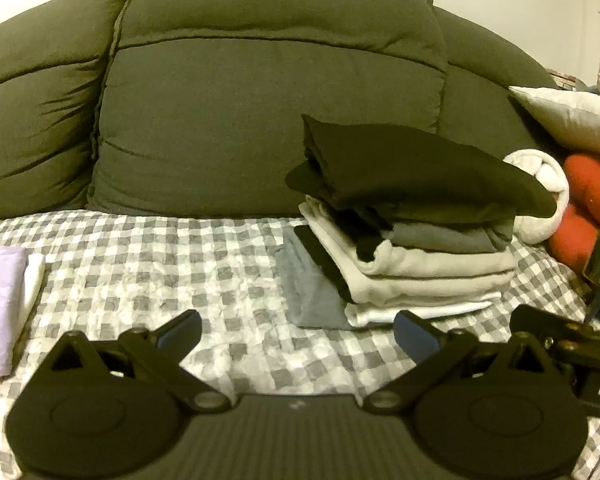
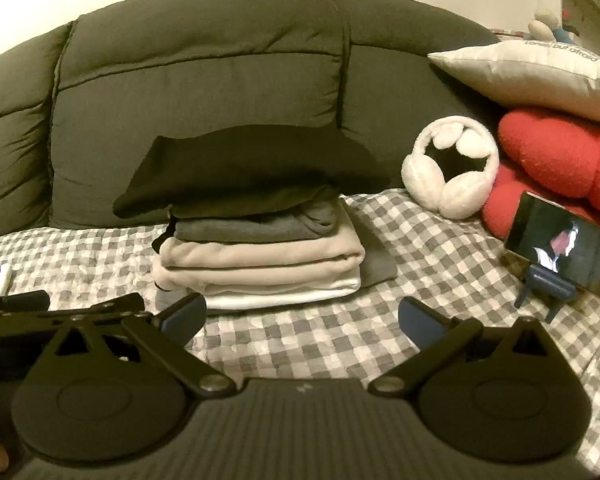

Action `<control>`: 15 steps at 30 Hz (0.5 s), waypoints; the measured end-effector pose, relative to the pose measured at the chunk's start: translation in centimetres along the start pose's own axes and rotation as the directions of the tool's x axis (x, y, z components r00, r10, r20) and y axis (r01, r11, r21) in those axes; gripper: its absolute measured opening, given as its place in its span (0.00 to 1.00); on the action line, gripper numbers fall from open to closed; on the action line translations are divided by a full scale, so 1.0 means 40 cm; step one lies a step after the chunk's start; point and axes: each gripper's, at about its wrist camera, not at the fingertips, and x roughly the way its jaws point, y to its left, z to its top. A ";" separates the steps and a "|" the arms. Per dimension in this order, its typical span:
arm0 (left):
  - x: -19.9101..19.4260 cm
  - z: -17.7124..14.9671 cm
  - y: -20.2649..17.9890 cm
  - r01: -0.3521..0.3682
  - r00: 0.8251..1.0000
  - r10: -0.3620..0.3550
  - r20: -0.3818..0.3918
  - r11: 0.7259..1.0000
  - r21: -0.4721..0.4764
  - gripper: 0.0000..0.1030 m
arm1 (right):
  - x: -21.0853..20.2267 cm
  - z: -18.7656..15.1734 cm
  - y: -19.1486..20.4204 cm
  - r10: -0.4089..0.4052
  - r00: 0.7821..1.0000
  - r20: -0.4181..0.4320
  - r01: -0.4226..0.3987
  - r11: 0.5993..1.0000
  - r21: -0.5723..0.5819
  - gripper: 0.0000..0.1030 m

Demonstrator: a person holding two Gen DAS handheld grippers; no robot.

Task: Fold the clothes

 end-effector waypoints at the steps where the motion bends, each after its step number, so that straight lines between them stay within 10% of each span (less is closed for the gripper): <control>1: -0.001 0.000 -0.001 -0.001 1.000 0.001 0.002 1.000 0.002 0.99 | -0.001 0.000 0.000 -0.003 1.000 0.001 0.003 1.000 0.000 1.00; 15: -0.004 0.007 -0.013 -0.007 1.000 0.007 0.005 1.000 0.026 0.99 | -0.007 0.004 -0.005 -0.016 1.000 0.010 0.016 1.000 -0.002 1.00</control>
